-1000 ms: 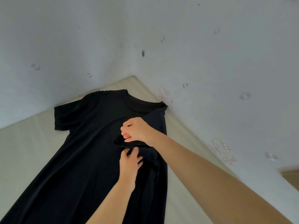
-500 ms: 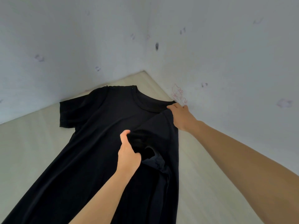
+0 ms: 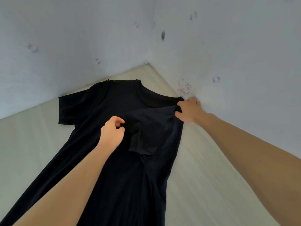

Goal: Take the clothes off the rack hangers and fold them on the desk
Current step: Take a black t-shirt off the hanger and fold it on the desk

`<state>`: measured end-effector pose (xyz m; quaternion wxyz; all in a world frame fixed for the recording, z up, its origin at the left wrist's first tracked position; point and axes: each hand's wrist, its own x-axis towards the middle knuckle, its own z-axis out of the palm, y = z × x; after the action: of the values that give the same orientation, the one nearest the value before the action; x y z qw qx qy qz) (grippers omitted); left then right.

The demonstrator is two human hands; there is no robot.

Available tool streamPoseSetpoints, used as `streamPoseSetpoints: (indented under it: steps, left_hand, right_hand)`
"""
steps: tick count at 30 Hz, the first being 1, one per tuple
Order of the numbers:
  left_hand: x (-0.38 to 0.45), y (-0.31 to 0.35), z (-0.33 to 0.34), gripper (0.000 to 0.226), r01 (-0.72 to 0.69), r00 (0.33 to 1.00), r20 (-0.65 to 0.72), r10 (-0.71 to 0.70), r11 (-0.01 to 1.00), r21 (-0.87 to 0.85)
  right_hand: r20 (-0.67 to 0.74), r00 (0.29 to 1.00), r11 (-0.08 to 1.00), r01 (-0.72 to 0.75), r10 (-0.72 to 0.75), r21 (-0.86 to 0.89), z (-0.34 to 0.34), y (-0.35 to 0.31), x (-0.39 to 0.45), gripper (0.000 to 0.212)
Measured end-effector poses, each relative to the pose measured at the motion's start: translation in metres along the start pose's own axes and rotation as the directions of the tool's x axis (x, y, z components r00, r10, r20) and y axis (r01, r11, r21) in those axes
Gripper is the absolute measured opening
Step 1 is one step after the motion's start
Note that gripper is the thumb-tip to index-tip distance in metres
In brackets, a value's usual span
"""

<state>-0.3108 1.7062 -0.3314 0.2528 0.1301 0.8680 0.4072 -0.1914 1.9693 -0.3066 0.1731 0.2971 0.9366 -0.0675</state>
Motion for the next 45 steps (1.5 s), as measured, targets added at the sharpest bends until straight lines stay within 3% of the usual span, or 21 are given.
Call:
streamPoseSetpoints:
  steps: [1, 3, 5, 7, 8, 11, 13, 16, 18, 21, 23, 25, 27, 30, 33, 36, 39, 41, 43, 45]
  left_hand:
    - [-0.002, -0.001, 0.001, 0.009, 0.051, 0.999, -0.015, -0.052, 0.998, -0.045]
    - [-0.011, 0.001, 0.006, 0.028, 0.076, 0.997, 0.002, -0.076, 0.997, -0.015]
    - [-0.021, 0.0, 0.011, 0.045, 0.031, 0.995, 0.086, -0.043, 0.989, 0.143]
    - [-0.029, 0.0, 0.013, 0.039, -0.042, 0.981, 0.191, -0.03, 0.931, 0.363]
    - [-0.028, 0.0, 0.012, 0.033, -0.056, 0.976, 0.214, -0.033, 0.917, 0.396]
    - [-0.023, -0.004, 0.001, 0.018, 0.101, 0.983, 0.13, -0.133, 0.97, 0.222]
    - [-0.025, -0.01, -0.005, 0.019, 0.127, 0.988, 0.059, -0.14, 0.974, 0.188]
    - [-0.042, -0.019, -0.005, 0.028, 0.118, 0.992, 0.03, -0.125, 0.978, 0.174]
    - [-0.061, -0.021, -0.002, 0.022, 0.074, 0.997, -0.003, -0.075, 0.974, 0.212]
    - [-0.096, -0.027, 0.008, 0.015, 0.008, 1.0, 0.023, -0.016, 0.956, 0.294]
    - [-0.126, -0.034, 0.016, 0.013, -0.023, 0.994, 0.106, -0.013, 0.942, 0.336]
    - [-0.149, -0.041, 0.025, 0.011, -0.058, 0.98, 0.198, -0.014, 0.935, 0.351]
    - [-0.167, -0.047, 0.028, 0.009, -0.082, 0.968, 0.251, -0.011, 0.93, 0.358]
    - [-0.194, -0.055, 0.029, 0.007, -0.095, 0.973, 0.229, 0.016, 0.935, 0.341]
    - [-0.226, -0.06, 0.032, 0.009, -0.136, 0.965, 0.26, 0.038, 0.92, 0.369]
    - [-0.26, -0.062, 0.039, 0.032, -0.125, 0.931, 0.362, -0.053, 0.883, 0.451]
    - [-0.286, -0.065, 0.051, 0.064, -0.099, 0.934, 0.334, -0.129, 0.804, 0.586]
    - [-0.297, -0.063, 0.06, 0.073, -0.07, 0.941, 0.296, -0.165, 0.76, 0.646]
    - [-0.303, -0.062, 0.066, 0.057, -0.065, 0.944, 0.282, -0.172, 0.741, 0.668]
    - [-0.302, -0.066, 0.065, 0.022, -0.07, 0.948, 0.287, -0.14, 0.786, 0.614]
  right_hand:
    - [-0.024, 1.0, 0.999, 0.019, -0.02, -0.035, 0.002, 0.0, 0.0, 0.033]
    - [-0.057, 0.997, 0.994, 0.045, -0.051, -0.104, 0.006, 0.0, 0.002, 0.036]
    - [-0.058, 0.998, 0.99, 0.022, -0.03, -0.139, 0.011, 0.0, 0.004, 0.039]
    - [-0.042, 0.999, 0.981, -0.011, 0.003, -0.196, 0.015, 0.0, 0.004, 0.039]
    - [-0.042, 0.999, 0.974, -0.023, 0.014, -0.225, 0.015, 0.001, 0.004, 0.037]
    - [-0.051, 0.998, 0.962, -0.038, 0.026, -0.269, 0.02, 0.003, 0.001, 0.028]
    - [-0.052, 0.998, 0.972, -0.036, 0.024, -0.232, 0.025, 0.004, -0.002, 0.03]
    - [-0.1, 0.995, 0.994, -0.01, -0.001, -0.109, 0.032, -0.001, -0.013, 0.049]
    - [-0.209, 0.977, 0.995, 0.034, -0.053, -0.092, 0.034, -0.009, -0.027, 0.064]
    - [-0.323, 0.89, 0.945, 0.277, -0.321, -0.176, 0.037, -0.03, -0.054, 0.068]
    - [-0.284, 0.766, 0.816, 0.519, -0.577, -0.255, 0.041, -0.046, -0.082, 0.06]
    - [-0.159, 0.622, 0.634, 0.694, -0.766, -0.341, 0.048, -0.058, -0.109, 0.053]
    - [-0.042, 0.521, 0.493, 0.776, -0.853, -0.393, 0.054, -0.068, -0.134, 0.051]
    - [0.059, 0.455, 0.39, 0.818, -0.889, -0.423, 0.063, -0.074, -0.161, 0.054]
    - [0.152, 0.44, 0.325, 0.818, -0.885, -0.475, 0.068, -0.079, -0.177, 0.042]
    - [0.233, 0.463, 0.276, 0.788, -0.855, -0.55, 0.072, -0.081, -0.189, 0.027]
    - [0.231, 0.477, 0.299, 0.79, -0.848, -0.536, 0.07, -0.083, -0.196, 0.032]
    - [0.224, 0.499, 0.327, 0.785, -0.837, -0.526, 0.066, -0.086, -0.2, 0.035]
    - [0.262, 0.519, 0.322, 0.777, -0.814, -0.541, 0.063, -0.09, -0.202, 0.039]
    - [0.302, 0.542, 0.326, 0.773, -0.784, -0.544, 0.057, -0.092, -0.203, 0.041]
